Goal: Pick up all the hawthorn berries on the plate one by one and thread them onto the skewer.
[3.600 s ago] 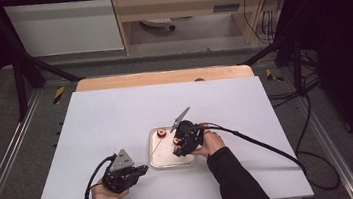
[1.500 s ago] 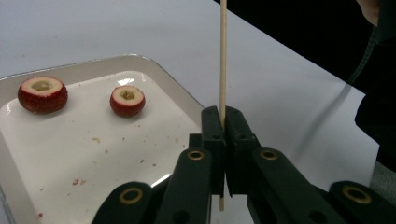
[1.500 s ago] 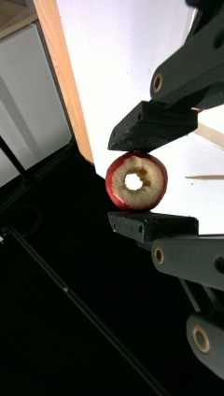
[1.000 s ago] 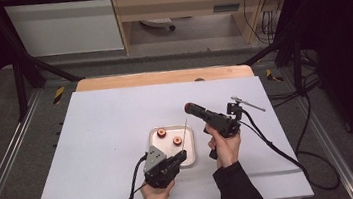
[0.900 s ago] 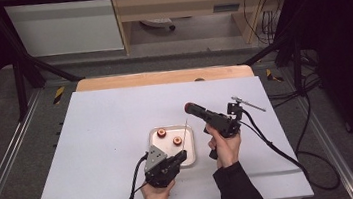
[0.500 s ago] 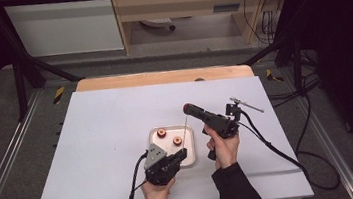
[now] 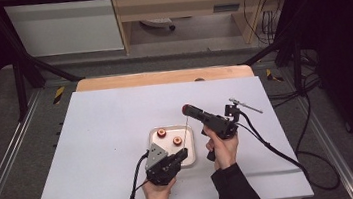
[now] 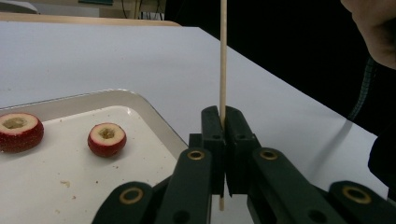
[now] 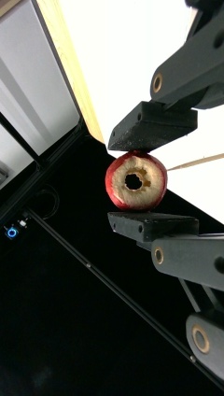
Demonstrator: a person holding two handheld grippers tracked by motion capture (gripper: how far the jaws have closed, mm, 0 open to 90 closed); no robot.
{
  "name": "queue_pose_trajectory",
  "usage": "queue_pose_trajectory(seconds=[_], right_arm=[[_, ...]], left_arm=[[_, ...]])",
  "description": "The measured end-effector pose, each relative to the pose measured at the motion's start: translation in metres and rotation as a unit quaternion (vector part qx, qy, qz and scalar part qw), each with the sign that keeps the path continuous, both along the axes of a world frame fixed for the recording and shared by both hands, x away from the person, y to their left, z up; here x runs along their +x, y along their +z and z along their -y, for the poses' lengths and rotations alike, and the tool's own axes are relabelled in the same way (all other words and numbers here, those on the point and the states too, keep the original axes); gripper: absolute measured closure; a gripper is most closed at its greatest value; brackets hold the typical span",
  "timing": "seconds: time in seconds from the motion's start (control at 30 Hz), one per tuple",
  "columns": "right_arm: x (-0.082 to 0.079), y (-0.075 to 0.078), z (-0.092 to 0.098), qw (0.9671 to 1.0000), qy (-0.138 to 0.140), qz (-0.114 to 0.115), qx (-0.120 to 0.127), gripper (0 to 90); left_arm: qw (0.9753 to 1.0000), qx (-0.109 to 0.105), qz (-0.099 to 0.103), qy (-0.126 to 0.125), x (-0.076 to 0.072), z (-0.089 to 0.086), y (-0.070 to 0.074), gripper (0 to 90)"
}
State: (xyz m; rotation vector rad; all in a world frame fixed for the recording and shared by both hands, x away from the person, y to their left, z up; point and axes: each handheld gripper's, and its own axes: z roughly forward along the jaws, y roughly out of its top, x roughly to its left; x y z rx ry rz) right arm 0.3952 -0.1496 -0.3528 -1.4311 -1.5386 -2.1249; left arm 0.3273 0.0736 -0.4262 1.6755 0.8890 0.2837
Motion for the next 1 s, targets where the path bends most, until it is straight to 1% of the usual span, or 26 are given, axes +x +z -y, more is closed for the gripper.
queue_pose_trajectory(seconds=[0.1,0.2,0.43,0.57,0.67,0.8,0.87,1.0], right_arm=[[0.0,-0.0007,-0.0002,1.0,0.0,0.004,0.0,59.3],[-0.0002,-0.0006,-0.0003,1.0,0.0,0.003,0.001,59.3],[0.0001,-0.0013,-0.0007,1.0,0.004,0.002,0.0,59.3],[0.0002,-0.0037,-0.0027,1.0,0.007,0.001,0.0,59.3],[-0.0009,-0.0048,-0.0038,1.0,0.009,0.0,-0.001,59.4],[-0.0031,-0.0057,-0.005,0.9999,0.007,0.009,-0.004,59.4],[-0.0038,-0.0065,-0.0051,0.9997,0.005,0.019,-0.011,59.4],[-0.005,-0.0076,-0.0038,0.9993,0.005,0.03,-0.021,59.5]], left_arm=[[1.0,-0.004,-0.003,0.001,0.0002,-0.0003,-0.0003,88.1],[1.0,-0.007,-0.003,0.003,0.0003,-0.0003,-0.0008,88.1],[0.9999,-0.012,0.001,0.006,0.0001,-0.0014,0.0004,88.1],[0.9998,-0.018,-0.001,0.007,0.0,-0.0007,0.0006,88.0],[0.9995,-0.029,-0.005,0.009,0.0,-0.0005,0.0009,88.0],[0.9991,-0.038,-0.014,0.008,-0.0004,0.0006,0.0003,88.2],[0.9989,-0.042,-0.018,0.007,-0.0004,0.0009,-0.0004,88.3],[0.9989,-0.039,-0.022,0.01,0.0002,0.0004,-0.0015,88.3]])
